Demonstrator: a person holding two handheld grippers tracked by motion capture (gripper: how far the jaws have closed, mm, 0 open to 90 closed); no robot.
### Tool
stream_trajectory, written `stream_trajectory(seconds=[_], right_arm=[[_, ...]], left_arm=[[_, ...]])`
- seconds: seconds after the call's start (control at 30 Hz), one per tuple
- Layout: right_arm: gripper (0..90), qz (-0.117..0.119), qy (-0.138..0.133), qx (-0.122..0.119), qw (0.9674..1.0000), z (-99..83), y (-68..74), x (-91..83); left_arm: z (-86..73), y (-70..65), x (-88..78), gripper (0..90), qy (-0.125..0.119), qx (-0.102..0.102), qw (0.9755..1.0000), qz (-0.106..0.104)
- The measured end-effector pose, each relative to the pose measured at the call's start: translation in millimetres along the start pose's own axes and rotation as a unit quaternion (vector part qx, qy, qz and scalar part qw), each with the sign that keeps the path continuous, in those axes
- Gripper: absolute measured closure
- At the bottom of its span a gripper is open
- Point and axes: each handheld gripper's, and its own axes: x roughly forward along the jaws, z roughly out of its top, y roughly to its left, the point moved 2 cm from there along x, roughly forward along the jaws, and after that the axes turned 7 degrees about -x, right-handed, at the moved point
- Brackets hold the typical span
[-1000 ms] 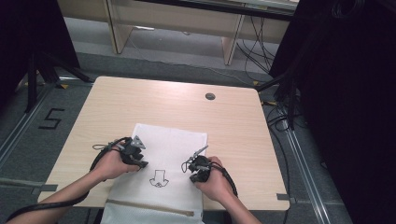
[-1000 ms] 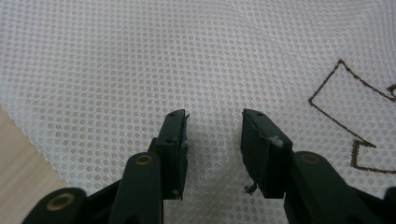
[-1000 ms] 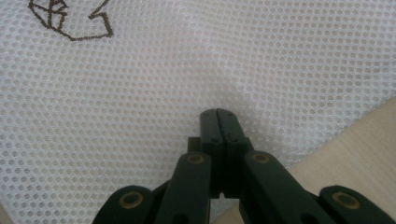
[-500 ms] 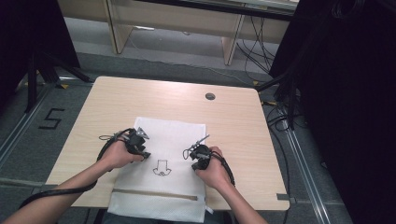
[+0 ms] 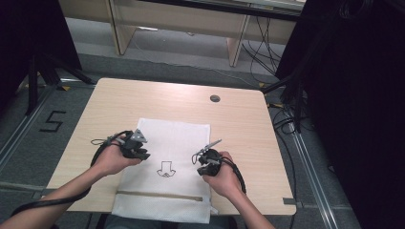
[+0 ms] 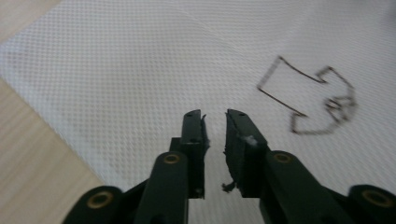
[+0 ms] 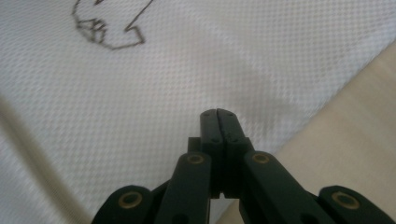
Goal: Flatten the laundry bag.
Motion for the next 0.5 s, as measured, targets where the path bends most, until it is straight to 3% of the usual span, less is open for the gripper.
stream_trajectory(seconds=[0.03, 0.07, 0.13, 0.2, 0.23, 0.37, 0.43, 0.5], right_arm=[[90.0, 0.002, -0.001, -0.007, 1.0000, -3.0, 1.3, -2.7], [90.0, 0.012, 0.009, 0.007, 0.9999, -7.9, 6.7, -7.0], [90.0, 0.031, 0.011, -0.004, 0.9995, -19.4, 15.0, -11.8], [90.0, 0.036, 0.016, -0.014, 0.9991, -28.7, 21.6, -13.9], [90.0, 0.041, 0.022, -0.014, 0.9988, -33.5, 25.7, -15.1], [90.0, 0.040, 0.024, -0.021, 0.9987, -43.9, 31.8, -15.0], [90.0, 0.041, 0.031, -0.012, 0.9986, -45.2, 32.6, -12.3], [90.0, 0.038, 0.035, -0.017, 0.9985, -44.8, 31.3, -8.6]], left_arm=[[-5.4, -4.0, -6.6, 81.3, -0.003, 0.000, 0.9999, -0.010], [-13.4, -8.9, -14.3, 84.0, 0.003, 0.003, 0.9997, -0.023], [-21.1, -13.5, -18.5, 87.5, 0.004, 0.002, 0.9995, -0.031], [-43.1, -24.8, -25.8, 88.8, 0.026, 0.006, 0.9984, -0.050], [-51.7, -26.7, -27.1, 88.8, 0.043, 0.021, 0.9974, -0.054], [-63.8, -30.8, -19.7, 88.3, 0.052, 0.013, 0.9969, -0.057], [-64.2, -33.7, -14.6, 88.2, 0.051, 0.004, 0.9972, -0.055], [-63.5, -34.8, -10.7, 88.0, 0.064, 0.018, 0.9966, -0.049]])
